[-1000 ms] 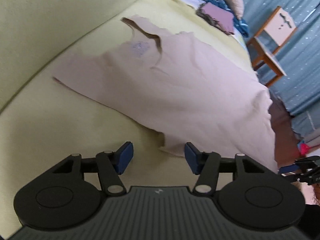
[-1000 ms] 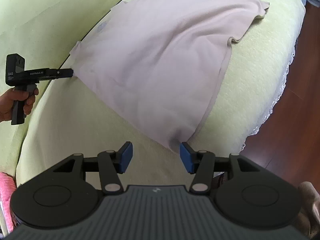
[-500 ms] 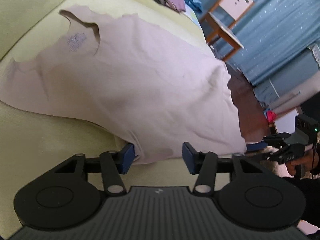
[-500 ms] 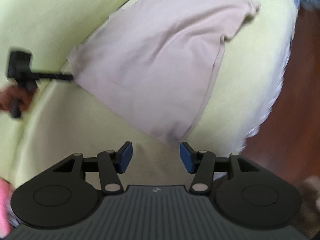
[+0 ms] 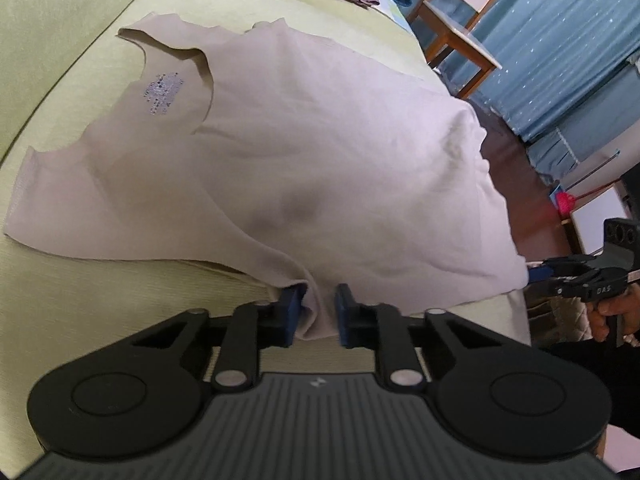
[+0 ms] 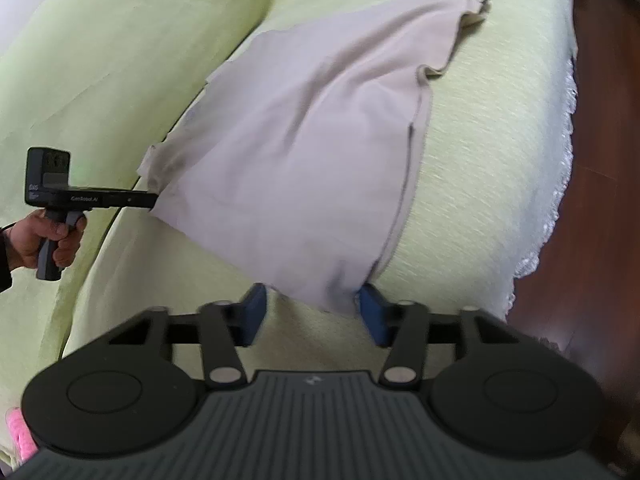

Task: Fold clothes

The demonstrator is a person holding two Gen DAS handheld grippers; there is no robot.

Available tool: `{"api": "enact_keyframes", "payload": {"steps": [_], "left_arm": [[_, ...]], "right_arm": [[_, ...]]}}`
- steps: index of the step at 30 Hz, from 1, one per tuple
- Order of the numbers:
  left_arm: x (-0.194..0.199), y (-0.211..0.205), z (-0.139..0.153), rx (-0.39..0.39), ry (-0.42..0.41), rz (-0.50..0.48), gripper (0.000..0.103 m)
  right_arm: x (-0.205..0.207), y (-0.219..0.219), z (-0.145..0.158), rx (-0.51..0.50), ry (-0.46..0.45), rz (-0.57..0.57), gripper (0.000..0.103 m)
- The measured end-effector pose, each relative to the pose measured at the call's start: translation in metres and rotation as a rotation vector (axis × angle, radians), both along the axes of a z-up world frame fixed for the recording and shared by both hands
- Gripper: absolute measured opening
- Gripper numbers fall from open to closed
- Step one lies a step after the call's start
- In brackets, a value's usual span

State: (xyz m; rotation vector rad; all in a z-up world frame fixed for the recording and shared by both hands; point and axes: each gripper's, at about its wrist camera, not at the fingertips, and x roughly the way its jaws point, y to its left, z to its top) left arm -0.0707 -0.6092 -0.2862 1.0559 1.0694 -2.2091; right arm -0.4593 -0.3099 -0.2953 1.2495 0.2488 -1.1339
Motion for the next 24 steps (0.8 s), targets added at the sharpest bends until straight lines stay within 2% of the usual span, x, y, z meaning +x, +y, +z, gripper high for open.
{"api": "enact_keyframes", "payload": {"steps": [2,6,10,13,17,18,21,23,24], "left_arm": [[0.000,-0.003,0.001,0.016,-0.010,-0.007,0.007],[-0.002,-0.005,0.008,0.029,-0.038,-0.052,0.004],[0.000,-0.006,0.009,0.045,-0.073,-0.076,0.004],[0.002,-0.006,0.009,0.043,-0.107,-0.083,0.004],[0.006,-0.002,0.007,0.045,-0.132,-0.089,0.004],[0.007,0.000,0.008,0.041,-0.135,-0.089,0.004],[0.014,0.003,0.012,0.019,-0.132,-0.059,0.004],[0.018,0.008,0.013,0.005,-0.138,-0.043,0.005],[0.020,0.010,0.014,-0.003,-0.145,-0.040,0.009]], "right_arm": [[-0.007,0.001,0.000,0.030,-0.062,-0.020,0.002],[-0.021,0.002,0.011,0.049,-0.119,-0.034,0.002],[-0.024,0.005,0.017,0.105,-0.155,0.031,0.002],[-0.017,0.008,0.008,0.182,-0.180,0.086,0.002],[-0.010,0.012,-0.002,0.225,-0.182,0.122,0.000],[-0.007,0.014,-0.003,0.233,-0.172,0.135,0.000],[0.000,0.017,0.006,0.211,-0.070,0.184,0.000],[0.004,0.015,0.011,0.181,0.001,0.210,0.012],[0.008,0.015,0.015,0.151,0.059,0.231,0.017]]}}
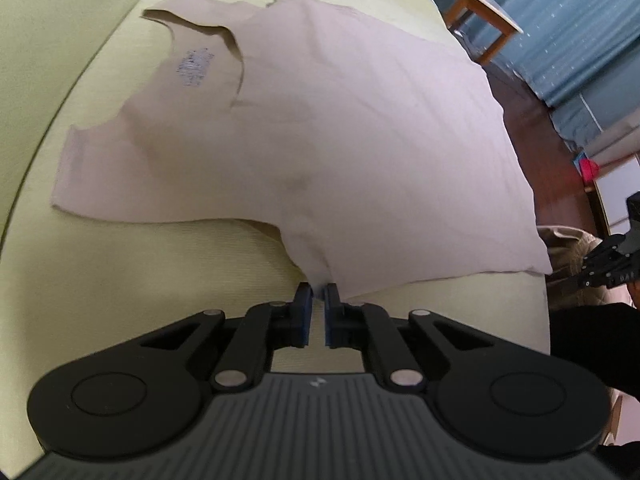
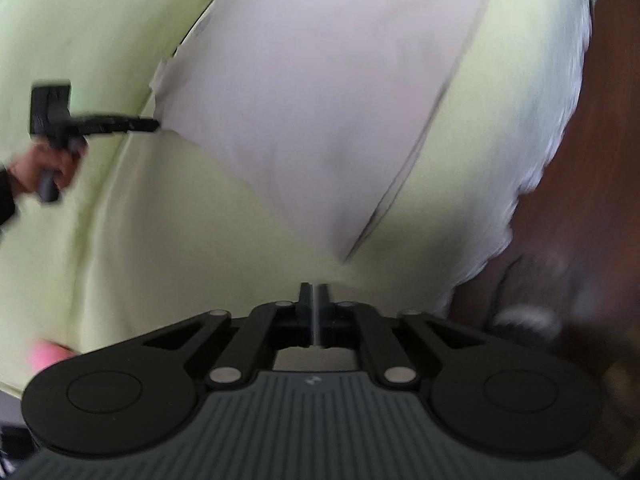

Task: Fold clothes

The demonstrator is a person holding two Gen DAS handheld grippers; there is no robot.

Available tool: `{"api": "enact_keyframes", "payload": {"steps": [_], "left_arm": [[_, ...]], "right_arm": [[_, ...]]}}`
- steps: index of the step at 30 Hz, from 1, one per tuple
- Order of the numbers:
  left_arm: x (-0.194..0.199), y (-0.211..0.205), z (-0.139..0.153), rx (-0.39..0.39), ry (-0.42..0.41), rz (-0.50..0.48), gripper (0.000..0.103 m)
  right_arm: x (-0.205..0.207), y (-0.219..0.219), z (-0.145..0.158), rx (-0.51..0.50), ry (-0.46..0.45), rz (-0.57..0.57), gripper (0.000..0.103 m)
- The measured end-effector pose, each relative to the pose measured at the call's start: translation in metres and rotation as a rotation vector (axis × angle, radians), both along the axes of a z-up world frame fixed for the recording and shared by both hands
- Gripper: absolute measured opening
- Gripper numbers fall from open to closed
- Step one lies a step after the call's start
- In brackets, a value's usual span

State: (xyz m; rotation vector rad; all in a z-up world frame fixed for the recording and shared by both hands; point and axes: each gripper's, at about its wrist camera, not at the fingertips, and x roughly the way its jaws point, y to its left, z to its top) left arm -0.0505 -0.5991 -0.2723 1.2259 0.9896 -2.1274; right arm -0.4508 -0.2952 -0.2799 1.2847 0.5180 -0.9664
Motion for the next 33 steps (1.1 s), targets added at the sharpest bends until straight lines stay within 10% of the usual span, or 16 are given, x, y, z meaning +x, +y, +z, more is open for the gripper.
{"api": "enact_keyframes", "payload": {"steps": [4,19,28,30,32,33], "left_arm": [[0.009,0.009,0.001,0.010,0.014,0.037,0.029],[0.024,0.006,-0.030,0.170,0.258,0.368,0.029],[0.009,0.001,-0.031,0.130,0.169,0.355,0.002],[0.007,0.001,-0.029,0.124,0.145,0.349,0.001],[0.005,0.003,-0.026,0.111,0.119,0.343,0.001],[0.007,0.004,-0.026,0.110,0.117,0.342,0.001]], "right_arm": [[0.021,-0.002,0.017,-0.133,0.149,0.113,0.031],[0.038,0.001,0.014,-0.266,0.327,0.132,0.041],[0.035,0.000,0.007,-0.247,0.280,0.052,0.045],[0.033,-0.002,0.006,-0.235,0.265,0.030,0.041],[0.027,-0.004,0.001,-0.190,0.222,0.000,0.000],[0.026,-0.004,-0.001,-0.176,0.210,-0.005,0.000]]}}
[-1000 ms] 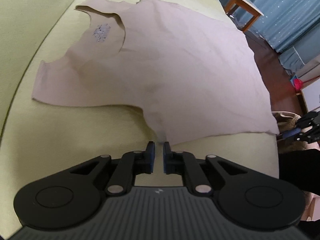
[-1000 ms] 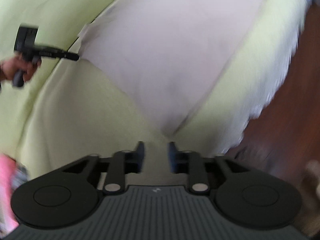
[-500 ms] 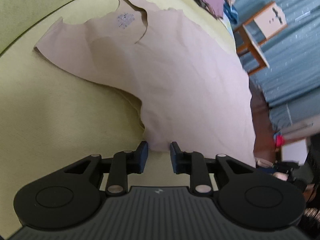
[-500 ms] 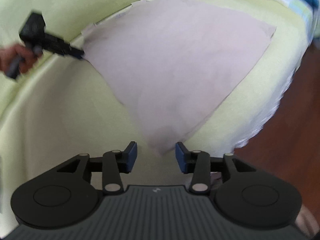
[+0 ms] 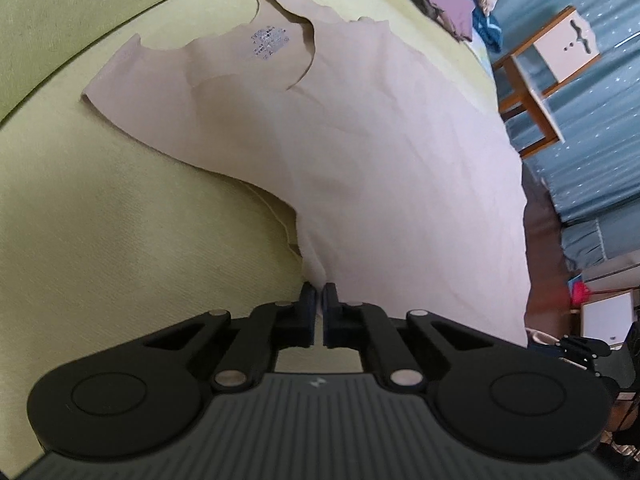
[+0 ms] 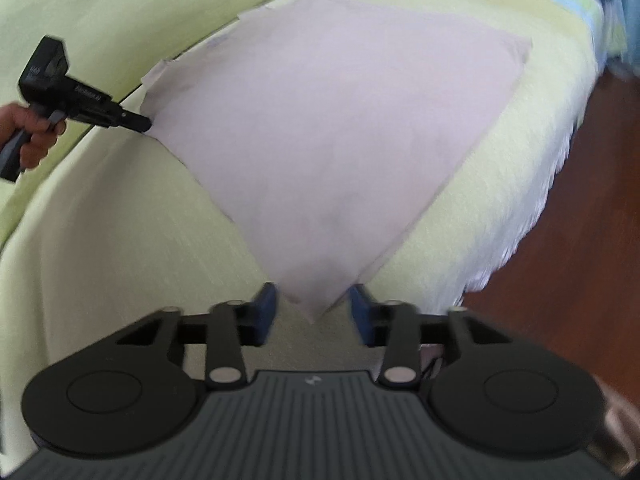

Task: Fold clothes

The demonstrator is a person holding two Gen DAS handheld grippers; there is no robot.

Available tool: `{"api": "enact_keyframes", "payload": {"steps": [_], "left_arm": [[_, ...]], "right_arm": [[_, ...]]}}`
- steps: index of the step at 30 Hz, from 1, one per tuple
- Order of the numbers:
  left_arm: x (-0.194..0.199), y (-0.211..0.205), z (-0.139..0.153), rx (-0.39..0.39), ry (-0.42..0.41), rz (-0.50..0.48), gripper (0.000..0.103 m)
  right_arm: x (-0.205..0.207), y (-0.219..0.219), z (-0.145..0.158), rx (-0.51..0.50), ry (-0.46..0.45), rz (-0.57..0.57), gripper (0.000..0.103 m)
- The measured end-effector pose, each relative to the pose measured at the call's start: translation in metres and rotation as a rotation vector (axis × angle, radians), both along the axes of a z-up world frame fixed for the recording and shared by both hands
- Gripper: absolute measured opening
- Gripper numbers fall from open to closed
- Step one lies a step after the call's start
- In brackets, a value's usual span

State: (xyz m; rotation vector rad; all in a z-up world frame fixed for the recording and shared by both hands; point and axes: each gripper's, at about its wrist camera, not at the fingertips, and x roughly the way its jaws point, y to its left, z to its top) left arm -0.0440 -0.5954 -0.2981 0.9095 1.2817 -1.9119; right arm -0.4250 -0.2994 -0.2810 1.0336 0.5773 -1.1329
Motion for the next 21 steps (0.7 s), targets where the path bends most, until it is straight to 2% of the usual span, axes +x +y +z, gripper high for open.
{"api": "enact_keyframes", "payload": {"steps": [2,8,11,13,14,16,20,21], "left_arm": [[0.001,0.004,0.001,0.003,-0.008,0.003,0.001],[0.004,0.010,0.005,0.006,-0.033,-0.013,0.001],[0.003,0.009,0.007,0.008,-0.030,0.008,0.004],[0.002,0.006,0.009,0.004,-0.035,0.014,0.008],[0.002,0.004,0.011,0.006,-0.031,0.017,0.012],[0.005,0.000,0.016,0.003,-0.039,0.016,0.015],[0.017,-0.009,0.026,0.033,-0.081,0.030,0.030],[0.017,-0.011,0.028,0.031,-0.095,0.025,0.030]], "right_arm": [[-0.003,0.002,-0.004,0.029,-0.021,-0.001,0.000],[-0.002,0.001,0.002,0.033,-0.015,0.048,0.000],[0.000,-0.004,0.003,0.068,-0.003,0.090,0.001],[0.000,-0.008,0.003,0.108,0.017,0.106,0.007],[-0.001,-0.010,0.003,0.125,0.025,0.111,0.014],[-0.005,-0.011,0.006,0.135,0.029,0.104,0.029],[-0.023,-0.028,0.028,0.080,0.056,0.084,0.029],[-0.027,-0.034,0.031,0.068,0.062,0.085,0.030]]}}
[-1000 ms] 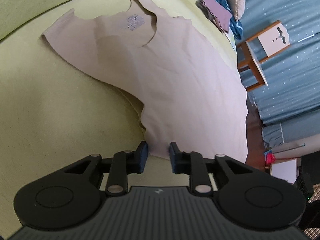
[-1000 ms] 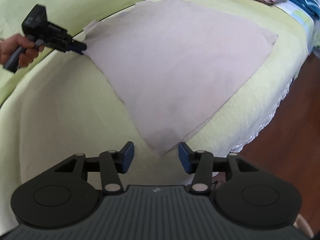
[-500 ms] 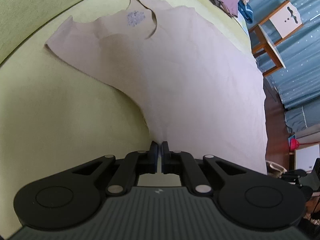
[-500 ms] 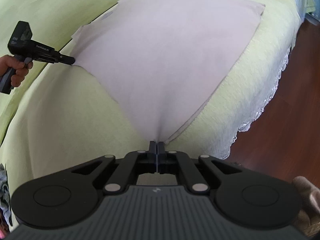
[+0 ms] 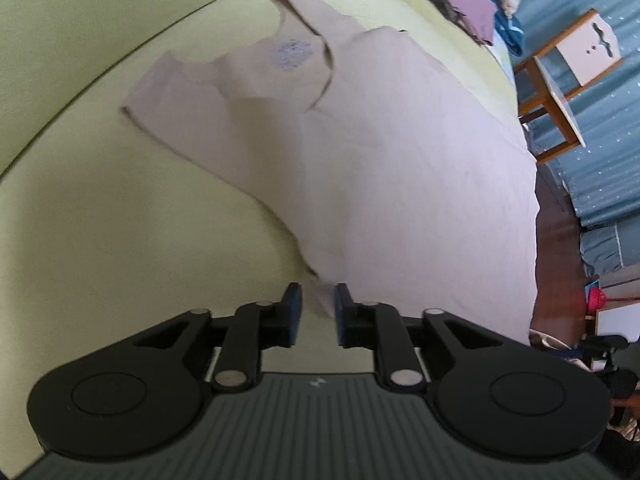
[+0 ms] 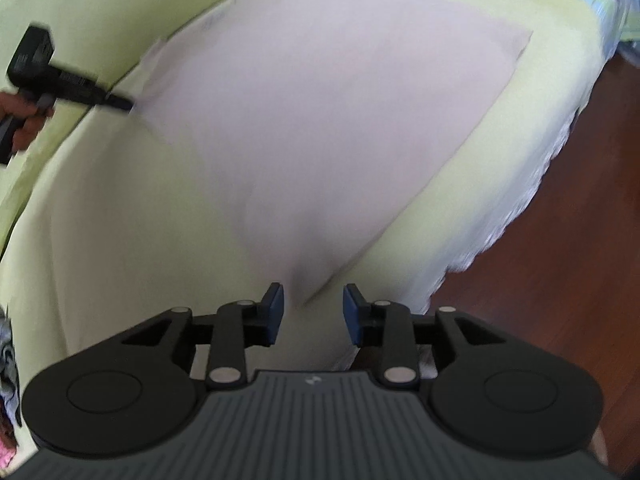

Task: Fold clothes

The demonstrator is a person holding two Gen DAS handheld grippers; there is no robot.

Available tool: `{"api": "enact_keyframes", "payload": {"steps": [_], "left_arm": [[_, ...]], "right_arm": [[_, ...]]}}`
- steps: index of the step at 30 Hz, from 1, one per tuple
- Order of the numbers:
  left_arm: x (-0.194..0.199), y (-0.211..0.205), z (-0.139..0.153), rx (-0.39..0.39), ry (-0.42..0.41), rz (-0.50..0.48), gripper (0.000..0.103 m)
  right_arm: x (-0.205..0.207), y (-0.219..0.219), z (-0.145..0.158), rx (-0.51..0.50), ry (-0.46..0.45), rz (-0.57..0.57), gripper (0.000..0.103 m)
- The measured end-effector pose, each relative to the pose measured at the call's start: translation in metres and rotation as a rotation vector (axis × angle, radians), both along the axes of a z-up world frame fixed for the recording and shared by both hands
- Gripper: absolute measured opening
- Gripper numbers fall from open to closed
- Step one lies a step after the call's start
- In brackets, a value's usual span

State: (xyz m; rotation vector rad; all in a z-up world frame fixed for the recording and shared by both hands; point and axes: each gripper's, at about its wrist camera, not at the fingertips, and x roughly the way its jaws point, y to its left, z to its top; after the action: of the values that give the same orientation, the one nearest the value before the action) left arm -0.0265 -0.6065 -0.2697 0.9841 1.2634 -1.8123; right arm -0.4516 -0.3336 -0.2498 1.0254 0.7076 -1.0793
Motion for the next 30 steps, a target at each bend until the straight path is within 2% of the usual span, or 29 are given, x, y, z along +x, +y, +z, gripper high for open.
{"api": "enact_keyframes", "payload": {"steps": [2,4,5,7,10,13,15,17,20,22,24,25,28,30], "left_arm": [[0.001,-0.005,0.011,-0.012,-0.039,-0.017,0.031],[-0.007,-0.014,0.024,-0.038,-0.074,-0.038,0.036],[-0.014,-0.020,0.029,-0.050,-0.079,-0.048,0.040],[-0.027,-0.030,0.039,-0.074,-0.089,-0.068,0.041],[-0.066,-0.049,0.047,-0.123,-0.085,-0.103,0.044],[-0.105,-0.066,0.046,-0.158,-0.100,-0.113,0.051],[-0.129,-0.073,0.042,-0.168,-0.109,-0.114,0.062],[-0.152,-0.078,0.037,-0.169,-0.118,-0.106,0.062],[-0.177,-0.078,0.027,-0.143,-0.113,-0.077,0.064],[-0.187,-0.074,0.021,-0.122,-0.112,-0.053,0.064],[-0.192,-0.066,0.018,-0.104,-0.108,-0.017,0.064],[-0.191,-0.061,0.017,-0.088,-0.101,0.017,0.064],[-0.189,-0.050,0.015,-0.060,-0.102,0.074,0.064],[-0.191,-0.043,0.014,-0.034,-0.113,0.086,0.064]], "right_arm": [[-0.015,-0.022,0.008,-0.041,0.021,0.011,0.033],[-0.030,-0.045,0.010,-0.057,0.026,0.018,0.035],[-0.042,-0.061,0.011,-0.070,0.029,0.026,0.038],[-0.068,-0.097,0.009,-0.104,0.038,0.056,0.040],[-0.112,-0.154,-0.002,-0.127,0.053,0.112,0.041],[-0.152,-0.210,-0.009,-0.113,0.052,0.170,0.041],[-0.174,-0.245,-0.016,-0.075,0.019,0.233,0.044],[-0.183,-0.269,-0.024,-0.029,-0.014,0.300,0.047],[-0.189,-0.297,-0.039,0.039,-0.059,0.425,0.047],[-0.186,-0.305,-0.047,0.075,-0.085,0.466,0.047],[-0.182,-0.311,-0.054,0.119,-0.118,0.526,0.042],[-0.179,-0.314,-0.058,0.142,-0.135,0.559,0.036],[-0.179,-0.322,-0.064,0.187,-0.182,0.556,0.005],[-0.183,-0.324,-0.068,0.213,-0.224,0.519,0.005]]}}
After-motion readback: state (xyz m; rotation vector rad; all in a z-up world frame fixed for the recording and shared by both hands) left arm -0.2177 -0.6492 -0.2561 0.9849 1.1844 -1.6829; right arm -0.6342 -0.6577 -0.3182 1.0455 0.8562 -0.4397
